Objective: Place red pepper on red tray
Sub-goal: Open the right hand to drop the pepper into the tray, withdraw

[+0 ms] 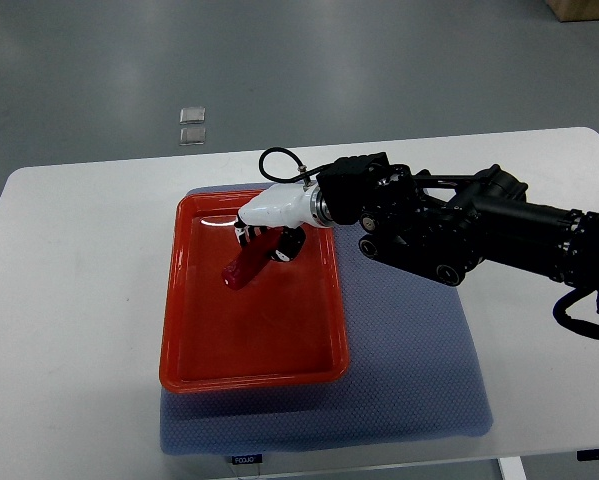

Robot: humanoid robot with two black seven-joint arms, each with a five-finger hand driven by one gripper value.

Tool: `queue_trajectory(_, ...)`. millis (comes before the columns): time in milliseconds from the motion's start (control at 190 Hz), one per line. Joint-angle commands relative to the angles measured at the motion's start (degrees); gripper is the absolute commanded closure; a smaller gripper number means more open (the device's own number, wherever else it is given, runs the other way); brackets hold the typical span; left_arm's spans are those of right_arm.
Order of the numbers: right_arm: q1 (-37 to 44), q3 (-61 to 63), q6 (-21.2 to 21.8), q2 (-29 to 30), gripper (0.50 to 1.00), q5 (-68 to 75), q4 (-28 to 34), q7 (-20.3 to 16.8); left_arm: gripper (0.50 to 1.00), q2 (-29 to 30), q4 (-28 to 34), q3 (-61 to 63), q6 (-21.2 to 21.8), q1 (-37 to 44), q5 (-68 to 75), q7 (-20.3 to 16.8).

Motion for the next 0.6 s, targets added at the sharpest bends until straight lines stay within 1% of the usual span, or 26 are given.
queue_trajectory(0, -0.1, 0.1, 0.0, 0.0, 0.709, 0.1, -0.1, 0.0, 0.5, 0.0, 0.0, 0.0, 0.1, 0.0, 0.0, 0.0)
queue_trajectory(106, -0.2, 0.4, -0.3, 0.0, 0.685, 0.2, 0.0, 0.1, 0.5, 0.0, 0.0, 0.0, 0.0, 0.0, 0.0, 0.0)
queue_trajectory(264, -0.3, 1.5, -2.2, -0.2, 0.675, 1.1, 0.1, 0.1, 0.5, 0.0, 0.0, 0.0, 0.0, 0.0, 0.0, 0.0)
queue_trajectory(385, -0.6, 6.7, -2.6, -3.7, 0.675, 3.4, 0.3, 0.2, 0.5, 0.0, 0.0, 0.0, 0.0, 0.0, 0.0, 0.0)
queue_trajectory(596, -5.7, 18.5, -2.7, -9.9, 0.675, 14.2, 0.0, 0.0, 0.5, 0.0, 0.0, 0.0, 0.1, 0.0, 0.0, 0.0)
